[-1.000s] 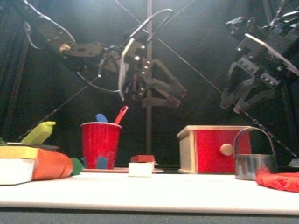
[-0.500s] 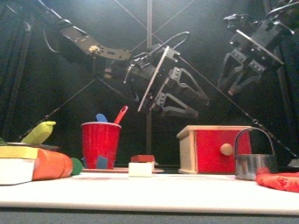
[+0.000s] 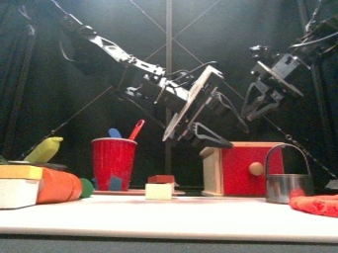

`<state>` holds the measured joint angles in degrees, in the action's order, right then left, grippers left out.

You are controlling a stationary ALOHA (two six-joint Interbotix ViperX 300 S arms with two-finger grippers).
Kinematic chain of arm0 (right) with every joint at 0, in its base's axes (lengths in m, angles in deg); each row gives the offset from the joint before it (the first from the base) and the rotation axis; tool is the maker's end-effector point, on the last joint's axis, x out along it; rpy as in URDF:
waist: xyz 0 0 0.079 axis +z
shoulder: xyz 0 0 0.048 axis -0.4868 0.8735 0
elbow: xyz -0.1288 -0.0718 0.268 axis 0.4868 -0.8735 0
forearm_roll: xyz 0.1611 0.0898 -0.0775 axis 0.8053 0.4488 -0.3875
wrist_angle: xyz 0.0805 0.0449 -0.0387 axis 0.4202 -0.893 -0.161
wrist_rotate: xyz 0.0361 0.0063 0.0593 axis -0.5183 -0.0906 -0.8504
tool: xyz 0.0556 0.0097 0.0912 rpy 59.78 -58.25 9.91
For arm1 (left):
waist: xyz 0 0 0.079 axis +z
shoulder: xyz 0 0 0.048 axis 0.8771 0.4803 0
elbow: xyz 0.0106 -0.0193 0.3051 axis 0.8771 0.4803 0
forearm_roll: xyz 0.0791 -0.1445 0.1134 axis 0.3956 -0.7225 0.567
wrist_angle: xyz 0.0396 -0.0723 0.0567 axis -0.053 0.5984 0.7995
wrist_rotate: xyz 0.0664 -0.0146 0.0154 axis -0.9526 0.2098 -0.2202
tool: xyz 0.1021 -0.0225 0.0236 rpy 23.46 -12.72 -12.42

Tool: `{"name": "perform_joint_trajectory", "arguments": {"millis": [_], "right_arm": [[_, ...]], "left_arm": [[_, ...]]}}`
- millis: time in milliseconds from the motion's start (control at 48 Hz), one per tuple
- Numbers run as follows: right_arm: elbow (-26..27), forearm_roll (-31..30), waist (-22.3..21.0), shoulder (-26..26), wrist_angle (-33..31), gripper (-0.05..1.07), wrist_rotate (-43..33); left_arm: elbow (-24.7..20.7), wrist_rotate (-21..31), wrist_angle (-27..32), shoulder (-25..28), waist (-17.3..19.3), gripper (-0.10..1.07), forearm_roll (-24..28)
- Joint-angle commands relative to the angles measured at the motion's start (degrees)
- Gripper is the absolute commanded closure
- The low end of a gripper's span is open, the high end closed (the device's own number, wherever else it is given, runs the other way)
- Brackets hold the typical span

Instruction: Open drawer

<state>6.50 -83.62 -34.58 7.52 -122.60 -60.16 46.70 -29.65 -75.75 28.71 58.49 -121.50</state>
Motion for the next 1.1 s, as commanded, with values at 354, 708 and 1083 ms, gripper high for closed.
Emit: {"name": "perform_joint_trajectory", "arguments": {"millis": [354,708,1083], "right_arm": [[-1.05,-2.46,-20.57,2.9,26.19,0.75,0.0],[0.44,-3.78,-21.88,8.09,28.92,0.89,0.0],[0.88,-4.92,-21.97,12.66,28.92,0.9,0.0]], "left_arm": [[-4.75,-0.09,-0.53,2.64,0.62,0.15,-6.77],[-8.26,-0.09,1.32,5.63,1.49,0.11,-8.44],[-10.63,-0.09,1.32,7.47,2.81,0.06,-13.89]]}}
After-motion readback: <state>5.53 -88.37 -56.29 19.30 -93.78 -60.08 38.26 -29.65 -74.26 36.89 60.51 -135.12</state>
